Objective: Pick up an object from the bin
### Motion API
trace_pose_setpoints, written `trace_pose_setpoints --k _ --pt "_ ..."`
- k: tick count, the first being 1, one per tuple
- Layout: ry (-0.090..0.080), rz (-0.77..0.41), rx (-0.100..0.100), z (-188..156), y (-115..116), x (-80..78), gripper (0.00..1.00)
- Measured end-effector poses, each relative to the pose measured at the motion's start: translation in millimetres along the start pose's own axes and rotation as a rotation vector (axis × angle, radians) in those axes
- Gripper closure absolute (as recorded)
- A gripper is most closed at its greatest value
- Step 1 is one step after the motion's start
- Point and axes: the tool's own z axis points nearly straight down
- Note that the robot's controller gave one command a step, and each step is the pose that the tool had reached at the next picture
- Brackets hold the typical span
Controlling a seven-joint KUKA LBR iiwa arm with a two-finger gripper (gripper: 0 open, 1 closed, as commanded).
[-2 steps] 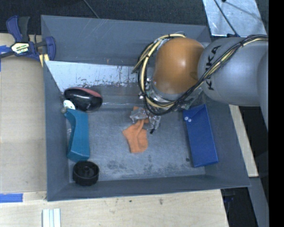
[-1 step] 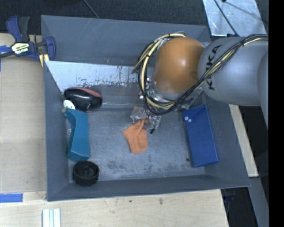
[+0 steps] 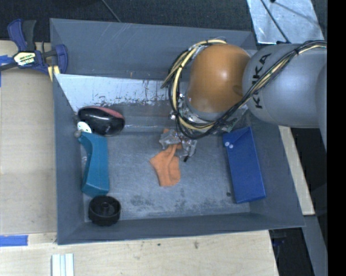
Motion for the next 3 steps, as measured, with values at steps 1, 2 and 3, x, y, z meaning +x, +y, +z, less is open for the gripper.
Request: trace_pose_setpoints --k 1,2,3 --pt "0.003 0.001 -0.004 -7.5 0.9 0.4 1.0" --pt "0.004 0.002 -0.004 -22.9 0.6 0.2 1.0" --pt "0.002 0.003 -0.002 -34.0 -0.2 -0.3 1.0"
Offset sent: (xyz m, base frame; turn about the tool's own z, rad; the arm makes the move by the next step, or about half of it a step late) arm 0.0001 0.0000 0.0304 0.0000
